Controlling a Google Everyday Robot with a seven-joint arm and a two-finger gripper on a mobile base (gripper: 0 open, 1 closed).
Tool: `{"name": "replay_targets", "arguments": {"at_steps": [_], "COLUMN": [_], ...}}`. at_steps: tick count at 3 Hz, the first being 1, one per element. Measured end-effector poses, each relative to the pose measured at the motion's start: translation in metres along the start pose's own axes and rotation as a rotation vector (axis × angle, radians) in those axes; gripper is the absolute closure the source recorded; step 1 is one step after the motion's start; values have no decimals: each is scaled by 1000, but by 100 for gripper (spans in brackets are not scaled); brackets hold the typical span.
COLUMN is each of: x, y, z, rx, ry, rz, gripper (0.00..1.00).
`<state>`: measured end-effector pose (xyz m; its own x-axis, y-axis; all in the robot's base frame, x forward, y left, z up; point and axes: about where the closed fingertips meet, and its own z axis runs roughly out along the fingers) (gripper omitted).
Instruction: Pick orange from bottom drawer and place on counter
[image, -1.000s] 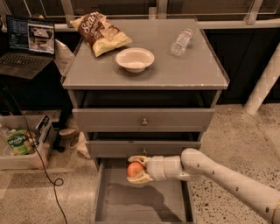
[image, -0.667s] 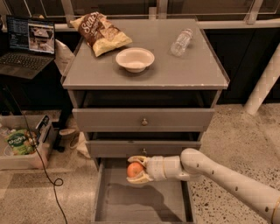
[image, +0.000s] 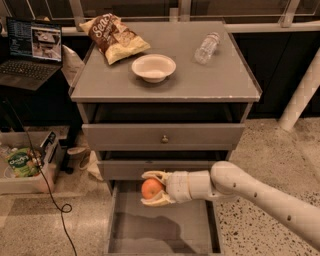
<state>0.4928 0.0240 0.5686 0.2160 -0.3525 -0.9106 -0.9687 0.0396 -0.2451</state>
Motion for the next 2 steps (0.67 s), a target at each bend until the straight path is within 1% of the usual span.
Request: {"name": "replay_targets", "arguments": {"at_steps": [1,2], "x": [-61,-118], "y": [-11,-30], "z": [-14,-28], "rx": [2,17], "ry": [35,70], "rz": [-103,-198], "gripper": [100,100]}}
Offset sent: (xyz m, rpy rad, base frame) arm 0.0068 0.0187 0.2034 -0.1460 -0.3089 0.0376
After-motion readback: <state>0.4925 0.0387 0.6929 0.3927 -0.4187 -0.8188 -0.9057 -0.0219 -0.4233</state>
